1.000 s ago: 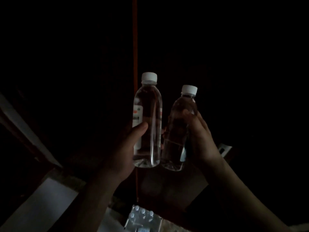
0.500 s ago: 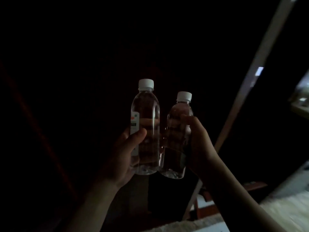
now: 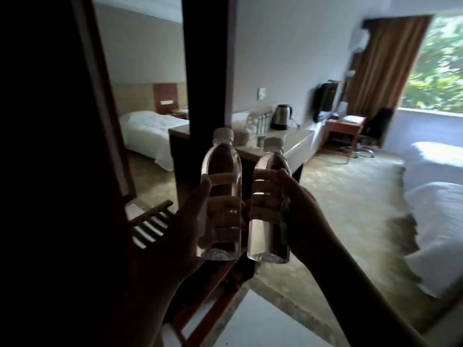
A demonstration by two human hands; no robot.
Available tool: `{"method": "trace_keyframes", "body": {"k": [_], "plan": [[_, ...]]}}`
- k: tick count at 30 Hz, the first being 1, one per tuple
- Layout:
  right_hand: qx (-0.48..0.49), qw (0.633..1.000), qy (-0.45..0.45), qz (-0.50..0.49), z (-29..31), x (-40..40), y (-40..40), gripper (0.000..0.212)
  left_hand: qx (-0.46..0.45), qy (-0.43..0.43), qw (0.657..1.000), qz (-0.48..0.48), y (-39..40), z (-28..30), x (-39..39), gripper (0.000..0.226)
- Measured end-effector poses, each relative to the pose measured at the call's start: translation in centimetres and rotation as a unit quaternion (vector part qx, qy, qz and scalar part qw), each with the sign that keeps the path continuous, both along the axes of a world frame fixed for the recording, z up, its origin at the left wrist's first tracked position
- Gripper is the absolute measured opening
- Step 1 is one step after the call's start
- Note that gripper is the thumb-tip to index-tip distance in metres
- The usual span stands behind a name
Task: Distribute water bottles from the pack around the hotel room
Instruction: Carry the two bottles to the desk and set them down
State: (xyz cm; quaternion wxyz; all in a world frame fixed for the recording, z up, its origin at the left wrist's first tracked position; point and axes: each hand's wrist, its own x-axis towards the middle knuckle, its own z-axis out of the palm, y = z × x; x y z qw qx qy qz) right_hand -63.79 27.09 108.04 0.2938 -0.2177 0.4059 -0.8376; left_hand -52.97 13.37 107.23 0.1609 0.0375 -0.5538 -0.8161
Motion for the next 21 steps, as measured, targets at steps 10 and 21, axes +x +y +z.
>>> {"method": "trace_keyframes", "body": {"k": [10, 21], "plan": [[0.069, 0.971, 0.052, -0.222, -0.3, -14.5, 9.6, 0.045, -0.048, 0.026, 0.992, -0.116, 5.9, -1.0, -20.6, 0.039], [0.100, 0.929, 0.049, -0.353, 0.9, -34.3, 8.8, 0.061, 0.069, -0.073, 0.924, -0.370, 4.4, -1.4, -46.2, 0.101]]}}
